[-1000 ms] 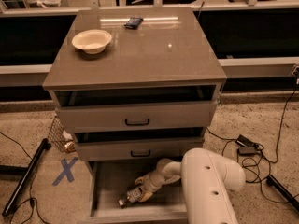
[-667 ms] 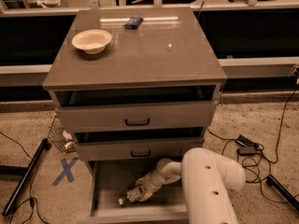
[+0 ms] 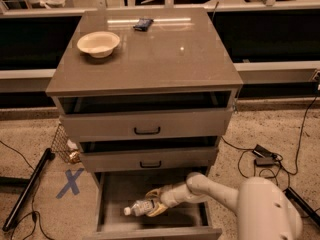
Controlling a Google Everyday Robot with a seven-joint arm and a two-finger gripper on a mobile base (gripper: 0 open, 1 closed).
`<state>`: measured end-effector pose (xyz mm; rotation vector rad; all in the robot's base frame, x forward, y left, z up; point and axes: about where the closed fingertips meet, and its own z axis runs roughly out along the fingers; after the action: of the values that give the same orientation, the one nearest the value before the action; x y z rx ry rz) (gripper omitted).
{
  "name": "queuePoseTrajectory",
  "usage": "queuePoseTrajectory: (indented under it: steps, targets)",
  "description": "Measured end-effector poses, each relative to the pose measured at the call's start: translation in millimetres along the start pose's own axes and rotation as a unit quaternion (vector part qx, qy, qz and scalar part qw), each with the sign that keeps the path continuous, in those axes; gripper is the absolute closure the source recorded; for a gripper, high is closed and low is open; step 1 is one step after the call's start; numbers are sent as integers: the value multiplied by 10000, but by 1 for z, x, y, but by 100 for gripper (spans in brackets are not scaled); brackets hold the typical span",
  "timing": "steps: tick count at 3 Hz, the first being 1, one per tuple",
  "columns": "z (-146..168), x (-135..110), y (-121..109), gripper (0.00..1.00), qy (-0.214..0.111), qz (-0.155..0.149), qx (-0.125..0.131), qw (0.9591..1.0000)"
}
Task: Pick blue plastic bottle from bottom drawer and place on counter
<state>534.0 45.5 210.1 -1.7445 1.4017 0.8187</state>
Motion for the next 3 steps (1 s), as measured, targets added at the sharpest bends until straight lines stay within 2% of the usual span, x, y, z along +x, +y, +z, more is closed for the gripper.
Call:
queuePoseTrajectory:
  steps: [1, 2, 3]
  targets:
    - [-67, -36, -2, 100, -723, 187, 632, 9952]
    - [-145, -76, -3, 100, -655, 283, 1323, 9886]
    - [-219, -96, 7, 100, -141, 541, 2038, 9774]
